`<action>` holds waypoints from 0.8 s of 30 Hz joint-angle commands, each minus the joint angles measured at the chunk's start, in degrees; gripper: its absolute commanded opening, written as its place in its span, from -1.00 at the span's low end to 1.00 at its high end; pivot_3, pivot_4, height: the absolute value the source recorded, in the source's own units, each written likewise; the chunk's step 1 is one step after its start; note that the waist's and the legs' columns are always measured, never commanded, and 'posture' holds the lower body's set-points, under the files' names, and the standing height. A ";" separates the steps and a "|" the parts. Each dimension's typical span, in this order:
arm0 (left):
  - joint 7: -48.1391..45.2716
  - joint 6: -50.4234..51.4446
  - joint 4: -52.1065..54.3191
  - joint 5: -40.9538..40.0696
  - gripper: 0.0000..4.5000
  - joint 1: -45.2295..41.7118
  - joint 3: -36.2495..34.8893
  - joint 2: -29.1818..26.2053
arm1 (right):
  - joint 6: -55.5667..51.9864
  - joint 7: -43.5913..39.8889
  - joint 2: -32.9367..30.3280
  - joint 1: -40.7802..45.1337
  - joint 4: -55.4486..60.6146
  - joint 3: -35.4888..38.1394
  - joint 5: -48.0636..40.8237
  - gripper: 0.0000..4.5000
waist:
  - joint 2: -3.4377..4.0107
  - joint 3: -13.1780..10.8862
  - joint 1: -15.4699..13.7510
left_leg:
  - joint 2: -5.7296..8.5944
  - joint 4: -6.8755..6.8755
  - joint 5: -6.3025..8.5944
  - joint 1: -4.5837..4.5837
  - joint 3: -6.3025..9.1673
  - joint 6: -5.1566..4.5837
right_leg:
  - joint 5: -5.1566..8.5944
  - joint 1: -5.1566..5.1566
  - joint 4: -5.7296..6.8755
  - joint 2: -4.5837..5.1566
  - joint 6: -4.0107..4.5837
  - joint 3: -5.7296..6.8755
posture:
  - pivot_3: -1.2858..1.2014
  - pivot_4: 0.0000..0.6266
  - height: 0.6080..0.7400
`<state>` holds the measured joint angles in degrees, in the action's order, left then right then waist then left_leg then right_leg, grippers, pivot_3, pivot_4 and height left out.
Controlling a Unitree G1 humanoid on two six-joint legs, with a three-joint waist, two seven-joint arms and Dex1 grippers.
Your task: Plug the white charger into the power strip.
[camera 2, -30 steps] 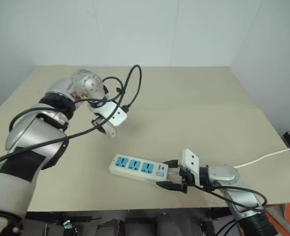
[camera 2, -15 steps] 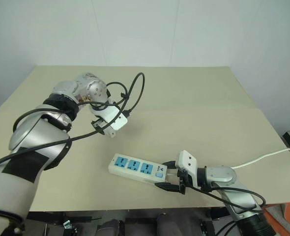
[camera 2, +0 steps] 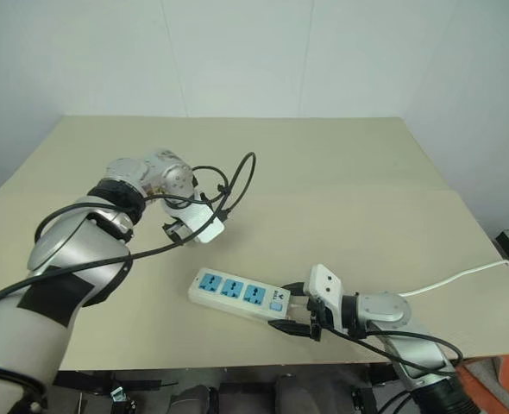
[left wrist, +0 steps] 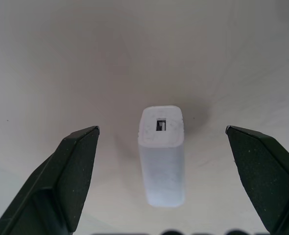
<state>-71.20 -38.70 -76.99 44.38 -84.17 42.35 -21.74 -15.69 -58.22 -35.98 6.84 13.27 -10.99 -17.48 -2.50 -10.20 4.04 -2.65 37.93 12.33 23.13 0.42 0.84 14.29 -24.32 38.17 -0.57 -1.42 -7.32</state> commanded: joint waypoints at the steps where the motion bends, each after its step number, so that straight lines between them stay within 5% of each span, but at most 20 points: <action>1: 0.73 0.55 0.19 0.21 1.00 0.08 -0.14 0.26 | -1.30 0.09 0.28 -1.06 1.45 -1.43 0.21 0.50 | 0.00 0.00 -0.02 | 0.00 0.00 0.00 0.00 0.00 0.00 | 0.00 0.01 0.00 0.00 0.00 0.00 | 0.03 -0.52 1.00; 7: 0.79 1.27 -0.07 0.40 0.92 0.46 -0.27 0.44 | -1.64 0.27 0.32 -1.10 1.39 -1.53 0.56 0.50 | 0.00 0.00 -0.01 | 0.00 0.00 0.00 0.00 0.00 0.00 | 0.00 0.01 -0.01 0.00 0.01 0.00 | 0.03 -0.52 1.00; 17: 2.75 2.93 -0.23 0.84 -0.49 0.79 -0.16 0.91 | -1.84 0.47 -0.04 -1.22 1.49 -1.50 0.90 0.50 | 0.00 0.00 -0.03 | 0.00 0.00 0.00 -0.01 0.01 0.00 | 0.00 0.02 0.01 0.00 0.01 0.01 | 0.03 -0.52 1.00; 24: 0.60 2.37 -0.11 -1.42 -0.55 -0.08 -2.08 0.78 | -1.55 0.40 -0.13 -1.04 1.20 -1.72 1.37 0.50 | 0.00 0.00 -0.04 | 0.01 0.00 0.00 -0.03 0.02 0.00 | 0.00 0.04 0.02 0.00 0.01 0.01 | 0.03 -0.52 1.00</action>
<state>-69.67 -36.19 -77.35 44.62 -83.14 41.75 -20.96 -16.44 -57.41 -35.96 6.35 14.17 -11.01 -16.90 -2.50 -10.19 4.01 -2.65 37.93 12.33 23.10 0.43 0.84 14.28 -24.28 38.20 -0.57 -1.41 -7.31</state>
